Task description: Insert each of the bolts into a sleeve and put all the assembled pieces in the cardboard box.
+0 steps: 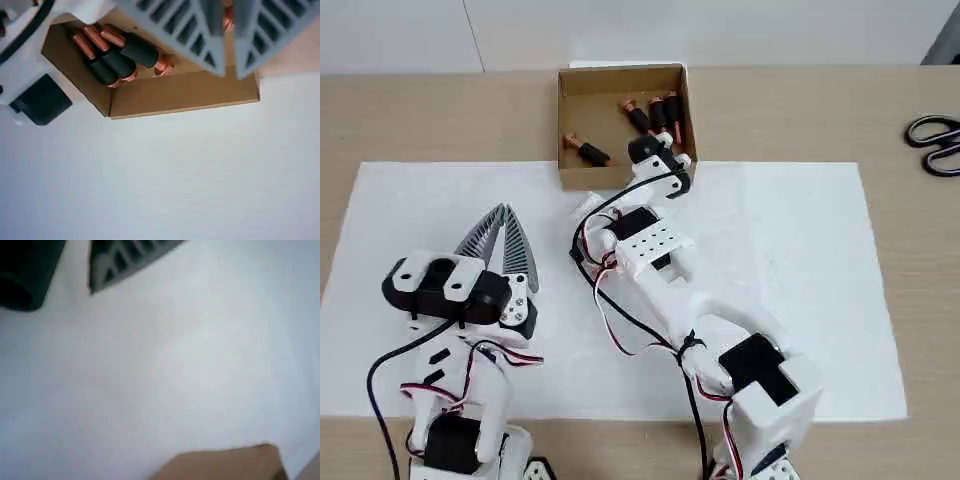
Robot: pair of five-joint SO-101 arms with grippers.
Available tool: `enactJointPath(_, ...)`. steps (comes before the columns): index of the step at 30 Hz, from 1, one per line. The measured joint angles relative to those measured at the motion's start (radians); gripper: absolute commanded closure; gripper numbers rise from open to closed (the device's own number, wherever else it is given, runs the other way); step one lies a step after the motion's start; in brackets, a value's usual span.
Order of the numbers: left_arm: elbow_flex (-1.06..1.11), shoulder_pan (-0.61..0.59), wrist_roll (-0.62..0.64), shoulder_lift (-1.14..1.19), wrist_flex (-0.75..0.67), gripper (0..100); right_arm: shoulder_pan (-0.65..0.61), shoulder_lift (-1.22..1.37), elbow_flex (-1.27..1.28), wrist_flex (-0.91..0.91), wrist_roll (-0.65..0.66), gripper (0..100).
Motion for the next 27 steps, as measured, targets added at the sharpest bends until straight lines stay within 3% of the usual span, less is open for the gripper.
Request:
enactJointPath(11,0.000,0.000,0.000,0.000,0.000,99,-0.078,0.000,-0.012,0.000,0.000,82.3)
enactJointPath(27,0.000,0.000,0.000,0.000,0.000,99,-0.064,0.060,-0.025,0.000,-0.002,82.4)
